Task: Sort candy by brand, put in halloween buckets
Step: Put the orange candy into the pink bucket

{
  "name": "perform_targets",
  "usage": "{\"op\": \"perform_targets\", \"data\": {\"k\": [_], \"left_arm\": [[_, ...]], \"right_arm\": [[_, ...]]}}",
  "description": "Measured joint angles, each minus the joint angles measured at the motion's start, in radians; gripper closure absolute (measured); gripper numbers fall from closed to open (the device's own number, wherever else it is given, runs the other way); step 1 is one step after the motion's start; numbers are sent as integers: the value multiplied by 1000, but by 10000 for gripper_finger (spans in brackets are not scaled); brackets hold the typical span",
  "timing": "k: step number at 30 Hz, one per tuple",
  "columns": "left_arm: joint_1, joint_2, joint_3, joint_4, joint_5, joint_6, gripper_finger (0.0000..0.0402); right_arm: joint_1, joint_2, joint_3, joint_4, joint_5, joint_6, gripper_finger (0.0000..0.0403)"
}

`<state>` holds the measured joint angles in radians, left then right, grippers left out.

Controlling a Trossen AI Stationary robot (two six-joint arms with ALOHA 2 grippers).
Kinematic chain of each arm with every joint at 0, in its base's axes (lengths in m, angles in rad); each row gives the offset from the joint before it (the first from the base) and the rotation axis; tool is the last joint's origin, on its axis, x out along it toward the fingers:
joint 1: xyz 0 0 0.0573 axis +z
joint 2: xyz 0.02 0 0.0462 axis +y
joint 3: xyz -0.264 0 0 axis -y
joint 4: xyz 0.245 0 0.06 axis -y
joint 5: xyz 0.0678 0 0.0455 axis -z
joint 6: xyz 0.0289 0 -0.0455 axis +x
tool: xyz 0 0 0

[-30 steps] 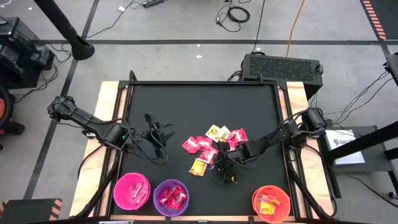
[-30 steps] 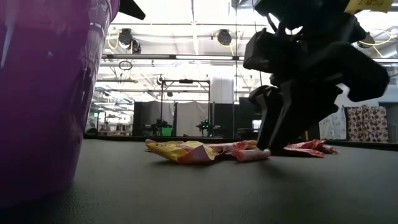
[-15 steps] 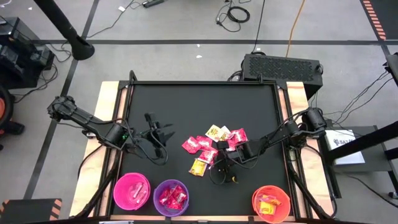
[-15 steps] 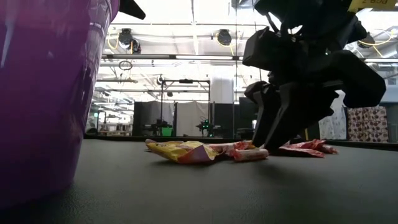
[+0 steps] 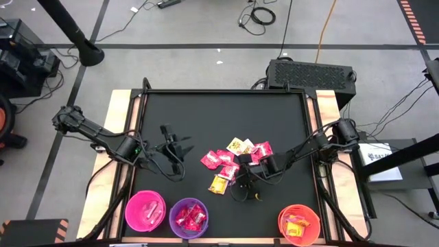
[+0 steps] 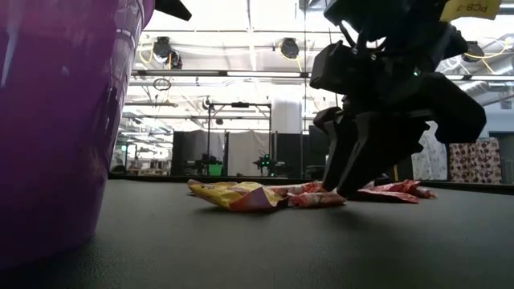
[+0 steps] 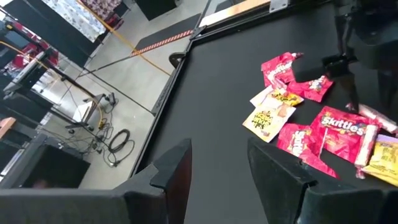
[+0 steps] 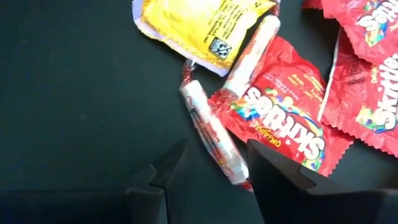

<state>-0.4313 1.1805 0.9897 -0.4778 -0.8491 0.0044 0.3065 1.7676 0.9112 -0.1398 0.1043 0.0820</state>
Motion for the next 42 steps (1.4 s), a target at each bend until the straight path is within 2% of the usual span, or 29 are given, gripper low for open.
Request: {"op": "perform_targets", "data": {"k": [21, 34, 42], "left_arm": [[0, 0, 0, -3, 8, 0, 238], [0, 0, 0, -3, 8, 0, 238], [0, 0, 0, 11, 69, -91, 238]], "right_arm": [[-6, 29, 1, -19, -31, 10, 256], [-5, 26, 1, -27, -37, 3, 348], [-6, 6, 27, -80, -27, -9, 366]]}}
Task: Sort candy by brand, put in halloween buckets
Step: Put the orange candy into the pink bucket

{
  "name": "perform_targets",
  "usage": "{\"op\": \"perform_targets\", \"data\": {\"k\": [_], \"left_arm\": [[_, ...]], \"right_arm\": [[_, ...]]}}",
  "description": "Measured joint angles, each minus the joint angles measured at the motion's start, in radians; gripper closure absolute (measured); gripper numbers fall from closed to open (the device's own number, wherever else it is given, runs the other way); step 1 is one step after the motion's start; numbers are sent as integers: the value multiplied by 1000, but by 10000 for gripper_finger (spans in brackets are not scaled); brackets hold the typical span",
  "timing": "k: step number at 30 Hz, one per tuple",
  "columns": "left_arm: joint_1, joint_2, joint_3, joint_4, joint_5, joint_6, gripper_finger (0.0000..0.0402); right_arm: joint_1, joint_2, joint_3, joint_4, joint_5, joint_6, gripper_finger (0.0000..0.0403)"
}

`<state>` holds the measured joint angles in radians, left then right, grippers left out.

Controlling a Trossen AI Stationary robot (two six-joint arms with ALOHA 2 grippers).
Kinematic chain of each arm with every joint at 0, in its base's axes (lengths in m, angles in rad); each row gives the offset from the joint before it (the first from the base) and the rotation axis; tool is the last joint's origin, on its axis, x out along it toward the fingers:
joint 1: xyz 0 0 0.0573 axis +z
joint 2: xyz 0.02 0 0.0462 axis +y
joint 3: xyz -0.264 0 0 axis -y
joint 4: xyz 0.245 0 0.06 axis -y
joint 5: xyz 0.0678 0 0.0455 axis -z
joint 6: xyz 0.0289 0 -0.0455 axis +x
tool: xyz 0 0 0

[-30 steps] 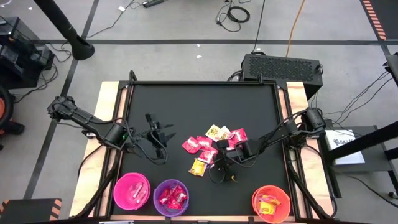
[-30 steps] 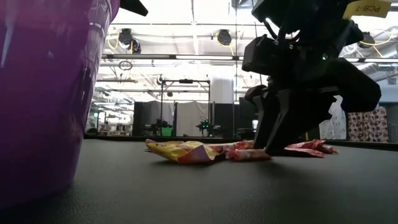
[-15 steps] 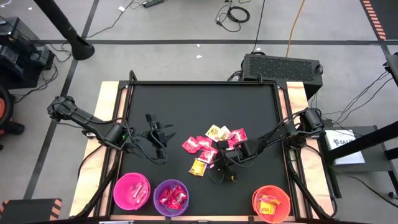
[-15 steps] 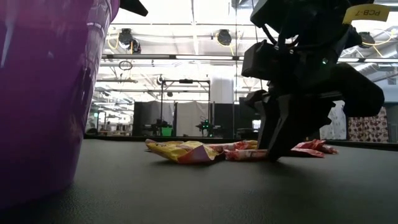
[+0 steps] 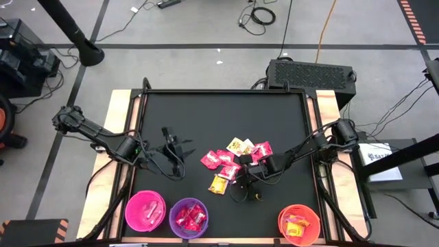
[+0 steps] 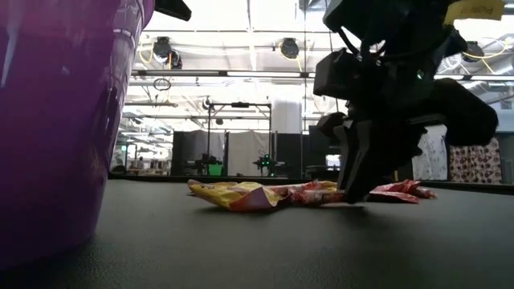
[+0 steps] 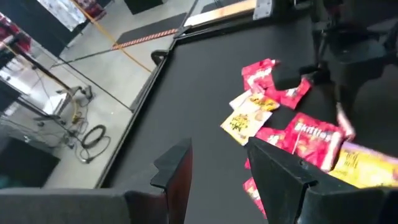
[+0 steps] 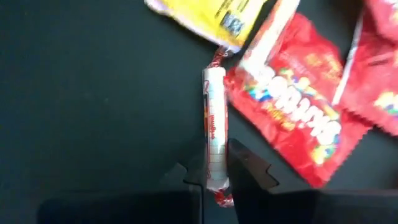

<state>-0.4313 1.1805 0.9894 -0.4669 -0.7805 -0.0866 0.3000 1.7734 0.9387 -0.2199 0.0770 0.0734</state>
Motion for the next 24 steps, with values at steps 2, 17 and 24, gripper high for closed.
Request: {"op": "perform_targets", "data": {"k": [2, 17, 24], "left_arm": [[0, 0, 0, 29, 1, -40, 238], [3, 102, 0, 253, 228, 22, 164], [14, 201, 0, 307, 292, 24, 121]], "right_arm": [[0, -14, 35, -37, 0, 0, 365], [2, -54, 372, -353, 76, -66, 365], [-12, -54, 442, -433, 249, -51, 365]]}}
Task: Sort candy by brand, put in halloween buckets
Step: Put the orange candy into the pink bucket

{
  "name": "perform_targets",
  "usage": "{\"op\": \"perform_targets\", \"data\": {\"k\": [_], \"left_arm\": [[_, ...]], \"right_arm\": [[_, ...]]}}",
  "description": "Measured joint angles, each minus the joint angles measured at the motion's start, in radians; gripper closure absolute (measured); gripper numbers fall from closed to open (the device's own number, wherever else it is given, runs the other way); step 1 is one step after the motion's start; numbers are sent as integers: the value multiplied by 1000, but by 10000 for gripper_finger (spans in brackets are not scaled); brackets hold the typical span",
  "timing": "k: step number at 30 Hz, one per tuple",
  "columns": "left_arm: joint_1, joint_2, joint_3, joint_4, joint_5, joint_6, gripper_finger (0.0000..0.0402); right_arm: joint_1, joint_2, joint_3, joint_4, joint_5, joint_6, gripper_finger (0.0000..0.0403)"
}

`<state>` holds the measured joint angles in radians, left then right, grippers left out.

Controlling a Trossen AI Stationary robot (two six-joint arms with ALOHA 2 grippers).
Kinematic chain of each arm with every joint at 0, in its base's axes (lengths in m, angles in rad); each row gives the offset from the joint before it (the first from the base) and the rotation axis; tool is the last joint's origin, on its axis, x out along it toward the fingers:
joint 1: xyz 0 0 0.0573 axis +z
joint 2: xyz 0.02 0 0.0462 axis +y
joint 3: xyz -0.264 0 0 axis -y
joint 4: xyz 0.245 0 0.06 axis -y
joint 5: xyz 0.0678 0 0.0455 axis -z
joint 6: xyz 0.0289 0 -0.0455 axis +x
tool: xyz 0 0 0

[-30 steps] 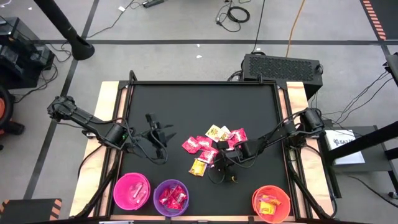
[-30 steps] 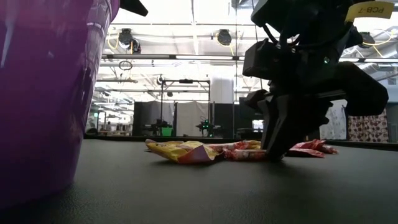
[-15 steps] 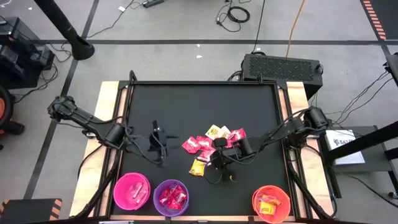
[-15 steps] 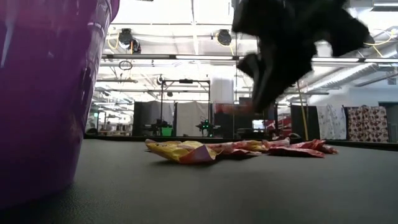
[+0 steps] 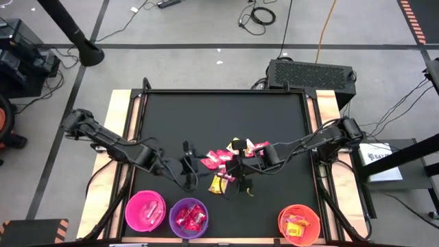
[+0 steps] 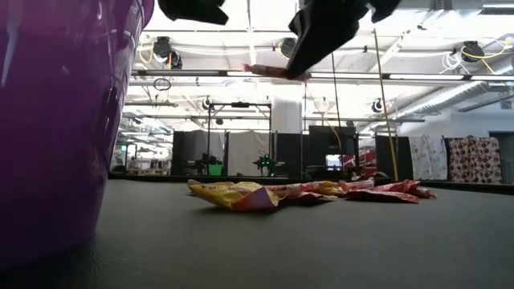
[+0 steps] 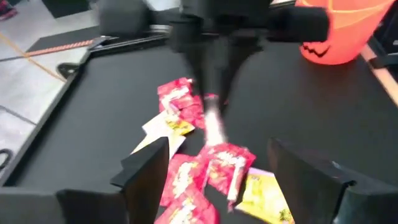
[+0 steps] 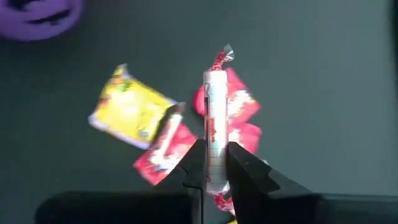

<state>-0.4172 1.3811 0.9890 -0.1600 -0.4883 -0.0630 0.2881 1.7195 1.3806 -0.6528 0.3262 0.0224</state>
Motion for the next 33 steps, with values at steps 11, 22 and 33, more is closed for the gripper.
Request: {"op": "perform_targets", "data": {"k": [11, 22, 33], "left_arm": [[75, 119, 0, 74, -32, 20, 118], [122, 199, 0, 142, -36, 103, 119], [124, 201, 1, 167, -24, 149, 202]], "right_arm": [[-21, 0, 1, -11, 96, 29, 365], [-28, 0, 0, 19, 97, 28, 365], [-28, 0, 0, 22, 96, 27, 365]]}}
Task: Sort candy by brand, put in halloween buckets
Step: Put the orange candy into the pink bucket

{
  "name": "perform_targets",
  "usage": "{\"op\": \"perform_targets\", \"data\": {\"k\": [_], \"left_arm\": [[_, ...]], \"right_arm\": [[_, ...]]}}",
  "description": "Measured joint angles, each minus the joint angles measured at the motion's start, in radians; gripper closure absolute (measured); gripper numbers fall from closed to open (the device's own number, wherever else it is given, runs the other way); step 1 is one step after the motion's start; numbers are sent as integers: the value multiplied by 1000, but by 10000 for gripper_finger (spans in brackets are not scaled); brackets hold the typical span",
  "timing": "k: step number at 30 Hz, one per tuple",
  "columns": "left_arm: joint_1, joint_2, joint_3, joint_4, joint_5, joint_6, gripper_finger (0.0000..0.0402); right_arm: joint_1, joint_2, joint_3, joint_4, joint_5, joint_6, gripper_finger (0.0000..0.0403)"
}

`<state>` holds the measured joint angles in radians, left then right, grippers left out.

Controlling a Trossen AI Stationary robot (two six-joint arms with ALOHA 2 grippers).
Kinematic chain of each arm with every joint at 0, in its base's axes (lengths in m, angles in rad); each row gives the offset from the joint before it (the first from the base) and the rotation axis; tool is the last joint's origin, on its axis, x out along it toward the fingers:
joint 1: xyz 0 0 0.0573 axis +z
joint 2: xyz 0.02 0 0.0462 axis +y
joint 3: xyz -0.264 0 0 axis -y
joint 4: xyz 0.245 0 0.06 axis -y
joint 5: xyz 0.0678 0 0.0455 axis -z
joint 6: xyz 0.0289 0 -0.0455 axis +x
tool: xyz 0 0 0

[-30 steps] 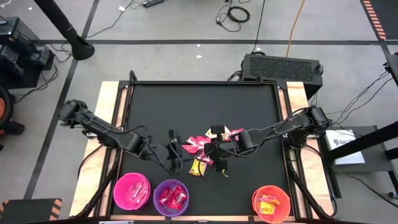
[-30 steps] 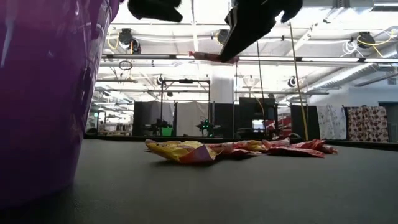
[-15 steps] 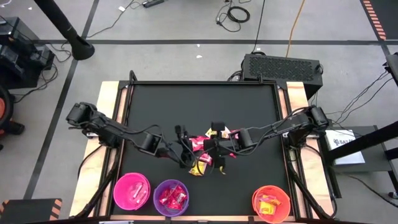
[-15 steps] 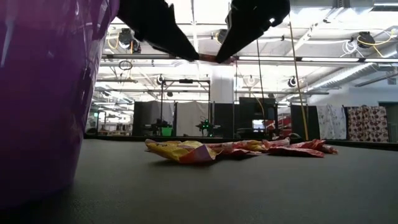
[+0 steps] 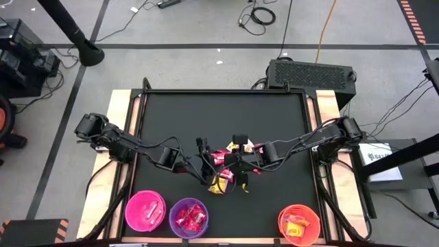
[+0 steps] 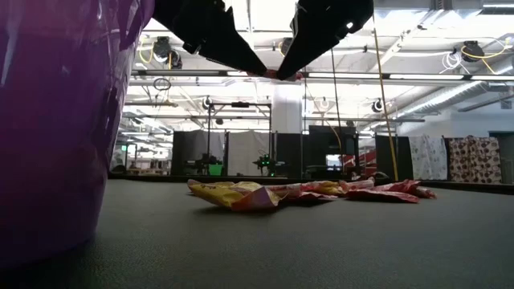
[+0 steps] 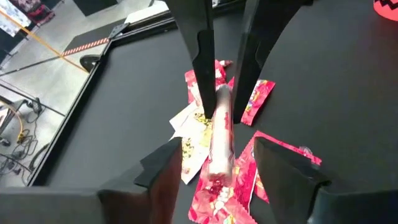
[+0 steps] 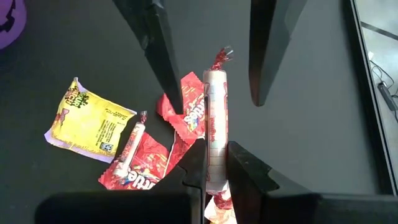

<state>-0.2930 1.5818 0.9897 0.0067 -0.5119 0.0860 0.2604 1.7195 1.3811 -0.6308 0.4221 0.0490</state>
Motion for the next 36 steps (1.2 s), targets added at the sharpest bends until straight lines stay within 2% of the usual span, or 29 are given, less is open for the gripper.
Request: {"op": "perform_targets", "data": {"k": [7, 20, 31, 36], "left_arm": [[3, 0, 0, -2, 11, 1, 244], [6, 0, 0, -23, 32, 9, 276], [6, 0, 0, -13, 31, 34, 340], [6, 0, 0, -14, 31, 34, 348]], "right_arm": [[0, 0, 0, 1, 0, 0, 365], [0, 0, 0, 16, -1, -1, 365], [0, 0, 0, 16, -1, -1, 365], [0, 0, -1, 16, -5, -1, 365]]}}
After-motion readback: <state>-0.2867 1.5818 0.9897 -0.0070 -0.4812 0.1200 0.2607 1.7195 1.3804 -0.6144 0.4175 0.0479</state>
